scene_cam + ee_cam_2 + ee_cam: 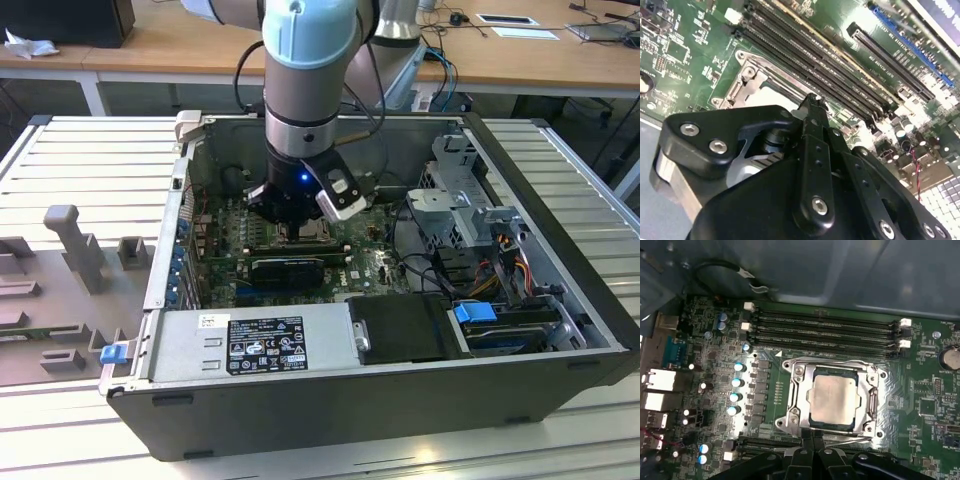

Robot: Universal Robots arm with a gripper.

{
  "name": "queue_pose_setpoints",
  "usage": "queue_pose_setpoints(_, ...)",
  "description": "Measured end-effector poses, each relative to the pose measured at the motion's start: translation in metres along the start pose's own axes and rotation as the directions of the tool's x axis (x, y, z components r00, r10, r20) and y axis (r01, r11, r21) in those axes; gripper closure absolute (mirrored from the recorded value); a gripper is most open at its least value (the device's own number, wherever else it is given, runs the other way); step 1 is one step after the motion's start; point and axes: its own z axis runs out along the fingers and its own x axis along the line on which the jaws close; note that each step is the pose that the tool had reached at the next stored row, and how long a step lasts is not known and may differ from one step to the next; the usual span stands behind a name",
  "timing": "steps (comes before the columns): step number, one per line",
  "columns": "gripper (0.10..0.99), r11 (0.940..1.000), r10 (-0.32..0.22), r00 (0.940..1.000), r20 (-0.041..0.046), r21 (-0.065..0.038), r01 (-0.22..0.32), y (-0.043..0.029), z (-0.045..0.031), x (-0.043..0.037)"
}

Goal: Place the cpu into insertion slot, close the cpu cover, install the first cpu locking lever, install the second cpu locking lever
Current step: 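Install the second cpu locking lever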

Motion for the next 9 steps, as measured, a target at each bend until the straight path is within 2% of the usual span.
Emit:
queue_pose_setpoints(4,0.980,0.9999,0.000,1.0000,0.0016,-0.014,0.000,-0.0041,-0.0006,0.0053)
queue_pose_setpoints(9,0.980,0.9991,0.000,1.0000,0.0060,-0.043,0.001,-0.0108,-0.0009,0.0128)
